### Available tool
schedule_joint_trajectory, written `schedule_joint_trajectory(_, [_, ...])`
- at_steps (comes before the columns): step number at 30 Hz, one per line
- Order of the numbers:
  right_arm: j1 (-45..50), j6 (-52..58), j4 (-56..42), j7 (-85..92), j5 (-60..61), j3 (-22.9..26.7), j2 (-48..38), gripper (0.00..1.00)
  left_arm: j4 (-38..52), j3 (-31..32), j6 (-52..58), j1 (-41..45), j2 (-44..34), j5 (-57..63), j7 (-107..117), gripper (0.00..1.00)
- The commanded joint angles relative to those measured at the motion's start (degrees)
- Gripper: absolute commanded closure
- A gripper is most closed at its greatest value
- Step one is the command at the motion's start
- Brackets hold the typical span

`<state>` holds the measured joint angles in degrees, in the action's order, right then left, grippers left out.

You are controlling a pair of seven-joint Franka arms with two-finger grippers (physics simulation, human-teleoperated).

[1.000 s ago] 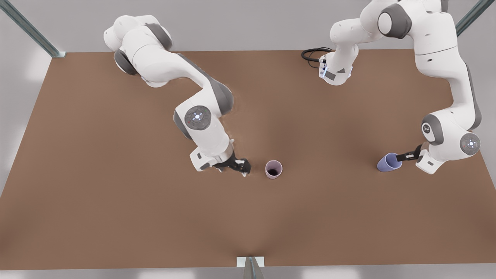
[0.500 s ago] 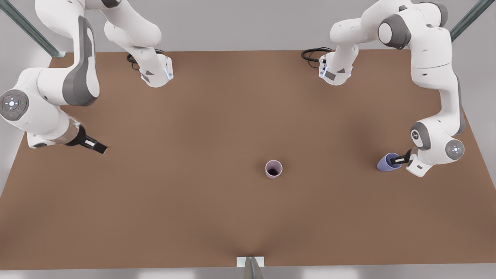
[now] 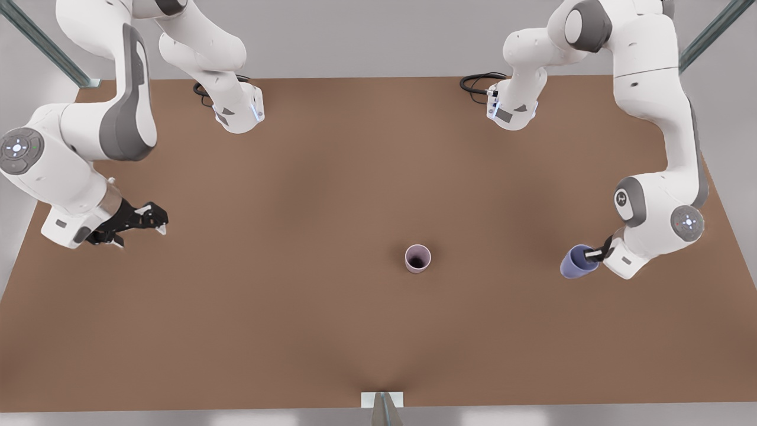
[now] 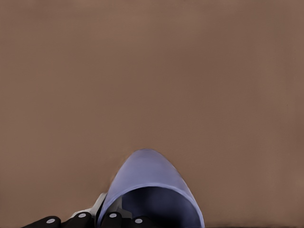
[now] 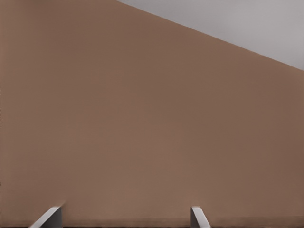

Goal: Stack the cups, with the pink cup at the bottom and the purple cup at the top

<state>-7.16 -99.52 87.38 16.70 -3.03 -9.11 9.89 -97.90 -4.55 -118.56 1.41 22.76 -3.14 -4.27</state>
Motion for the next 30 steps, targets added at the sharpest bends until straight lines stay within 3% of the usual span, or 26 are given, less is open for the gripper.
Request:
schedule_joint_trajectory(1, [-0.2,5.7,-0.5,-16.2,0.0,0.2,0.1,0.0,4.3,0.2,10.6,6.1,0.4,0.1,15.6,0.79])
schedule_joint_trajectory(3, [-0.8,8.2,-0.3,-20.9,-1.7,0.3,0.0,0.0,12.0,0.2,13.7,16.8,4.7,0.2,28.8,0.79])
schedule_joint_trajectory(7, [-0.8,9.6,-0.3,-22.8,-1.2,0.2,0.2,0.0,23.1,0.4,17.3,26.7,11.7,-1.6,44.2,0.79])
schedule_joint_trajectory(9, [-0.3,9.6,-0.4,-22.8,-1.2,0.1,0.2,0.0,24.4,0.7,16.7,28.8,13.4,-2.4,46.5,0.79])
schedule_joint_trajectory(30, [-0.3,9.1,-0.9,-22.1,0.1,0.1,1.6,0.0,23.8,2.4,15.0,29.4,15.7,-7.8,48.3,0.79])
